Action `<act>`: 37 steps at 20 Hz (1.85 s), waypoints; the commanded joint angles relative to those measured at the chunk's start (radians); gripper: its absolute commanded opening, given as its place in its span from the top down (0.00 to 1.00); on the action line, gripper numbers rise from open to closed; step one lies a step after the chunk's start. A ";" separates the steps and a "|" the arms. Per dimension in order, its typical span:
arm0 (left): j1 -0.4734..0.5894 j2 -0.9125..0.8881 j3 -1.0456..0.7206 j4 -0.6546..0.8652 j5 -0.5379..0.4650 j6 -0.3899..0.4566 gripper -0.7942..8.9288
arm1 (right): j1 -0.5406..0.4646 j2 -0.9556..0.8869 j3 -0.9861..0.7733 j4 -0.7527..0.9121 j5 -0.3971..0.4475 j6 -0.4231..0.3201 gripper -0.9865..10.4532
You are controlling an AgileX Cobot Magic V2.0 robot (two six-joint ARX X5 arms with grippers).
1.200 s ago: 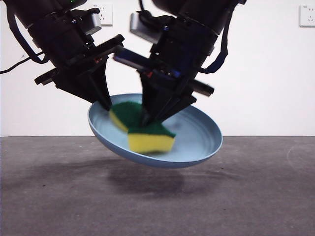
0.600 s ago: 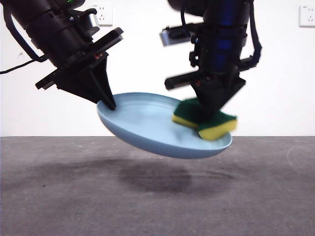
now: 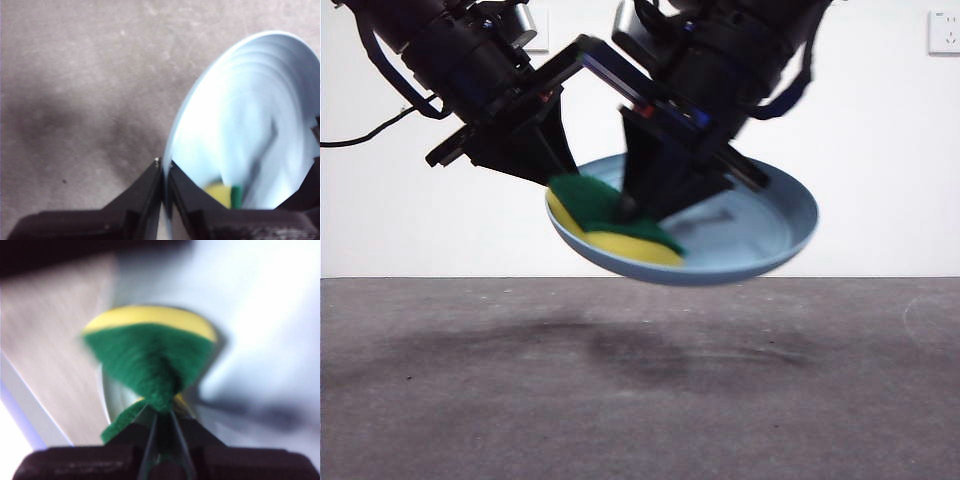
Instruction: Pick up the plate,pick up the cloth,clean the plate with the cloth
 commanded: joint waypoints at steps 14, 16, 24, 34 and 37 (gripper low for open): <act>0.005 -0.001 0.000 -0.241 -0.166 0.142 0.93 | -0.007 -0.079 -0.011 0.336 0.407 -0.051 0.93; 0.010 0.005 0.000 -0.233 -0.376 0.163 0.93 | -0.006 -0.140 -0.011 0.320 0.387 -0.044 0.93; 0.129 0.218 0.000 -0.130 -0.346 0.194 0.93 | -0.008 -0.333 -0.011 -0.005 0.501 -0.085 0.93; 0.142 0.154 0.038 -0.185 -0.336 0.190 0.59 | -0.096 -0.284 -0.011 -0.071 0.488 -0.037 0.93; 0.134 0.060 0.078 -0.245 -0.335 0.187 0.59 | -0.166 -0.208 -0.011 -0.071 0.402 0.001 0.93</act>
